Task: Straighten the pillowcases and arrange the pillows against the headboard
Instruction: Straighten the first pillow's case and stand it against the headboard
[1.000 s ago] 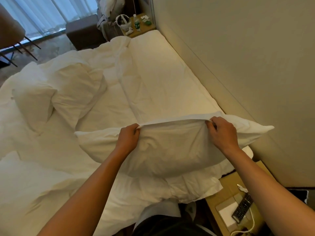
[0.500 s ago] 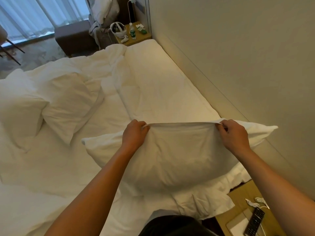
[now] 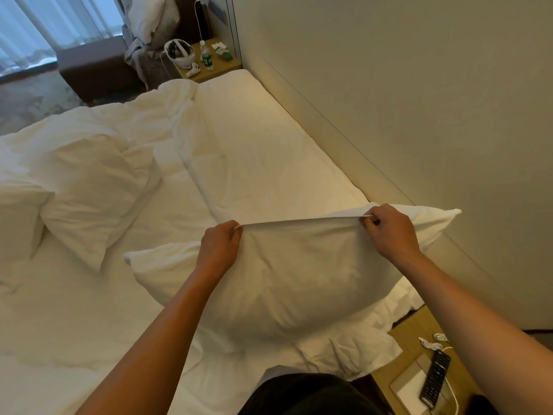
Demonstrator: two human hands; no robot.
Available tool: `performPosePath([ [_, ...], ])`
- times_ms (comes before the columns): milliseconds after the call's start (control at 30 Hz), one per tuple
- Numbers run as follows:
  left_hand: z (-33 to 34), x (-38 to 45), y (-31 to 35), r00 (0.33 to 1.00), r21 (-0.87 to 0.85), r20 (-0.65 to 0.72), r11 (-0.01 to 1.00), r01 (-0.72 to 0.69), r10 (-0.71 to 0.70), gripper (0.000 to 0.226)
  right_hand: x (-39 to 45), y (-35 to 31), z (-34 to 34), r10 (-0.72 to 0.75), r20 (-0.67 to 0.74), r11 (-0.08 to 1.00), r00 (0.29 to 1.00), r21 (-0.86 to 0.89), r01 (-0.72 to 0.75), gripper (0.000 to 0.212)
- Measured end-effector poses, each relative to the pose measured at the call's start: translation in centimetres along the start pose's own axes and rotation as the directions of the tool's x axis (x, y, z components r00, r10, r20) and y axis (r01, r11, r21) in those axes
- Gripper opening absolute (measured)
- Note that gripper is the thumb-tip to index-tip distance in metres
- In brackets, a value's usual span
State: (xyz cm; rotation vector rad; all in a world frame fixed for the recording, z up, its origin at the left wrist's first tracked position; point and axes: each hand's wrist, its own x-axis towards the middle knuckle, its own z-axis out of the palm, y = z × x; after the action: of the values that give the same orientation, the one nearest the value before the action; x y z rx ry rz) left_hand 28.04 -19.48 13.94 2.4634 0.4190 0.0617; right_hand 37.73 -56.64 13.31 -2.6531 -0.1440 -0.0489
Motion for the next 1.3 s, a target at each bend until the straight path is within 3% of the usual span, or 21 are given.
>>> performPosePath([
  [133,-0.3,-0.3,1.0,0.999,0.004,-0.036,1.0,-0.019,0.019,0.028,-1.3,0.4,-1.2,-0.001,-0.001,1.0,1.0,0.001,0.001,0.028],
  [467,-1.9,0.7,7.1,0.972,0.045,-0.088,0.976,-0.213,0.216,0.026,-4.7,1.1,-5.6,0.105,-0.168,0.986,0.98,0.144,-0.081,0.029],
  [800,-2.0,8.5,18.4,0.868,0.092,-0.101,0.873,-0.479,0.486,0.029,-5.0,3.2,-13.0,0.173,-0.37,0.975,0.913,0.198,-0.105,0.027],
  [967,0.0,12.4,24.3,0.84,0.088,-0.12,0.849,-0.522,0.529,0.03,-4.9,4.4,-15.7,0.245,-0.444,0.963,0.862,0.212,-0.165,0.025],
  [1133,3.0,15.3,27.4,0.844,0.074,-0.09,0.848,-0.524,0.529,0.029,-3.8,5.3,-16.0,0.346,-0.437,0.933,0.83,0.253,-0.255,0.031],
  [1300,7.3,17.0,25.1,0.874,0.122,0.083,0.866,-0.485,0.478,0.031,-3.5,6.4,-12.0,0.442,-0.309,0.893,0.842,0.24,-0.381,0.034],
])
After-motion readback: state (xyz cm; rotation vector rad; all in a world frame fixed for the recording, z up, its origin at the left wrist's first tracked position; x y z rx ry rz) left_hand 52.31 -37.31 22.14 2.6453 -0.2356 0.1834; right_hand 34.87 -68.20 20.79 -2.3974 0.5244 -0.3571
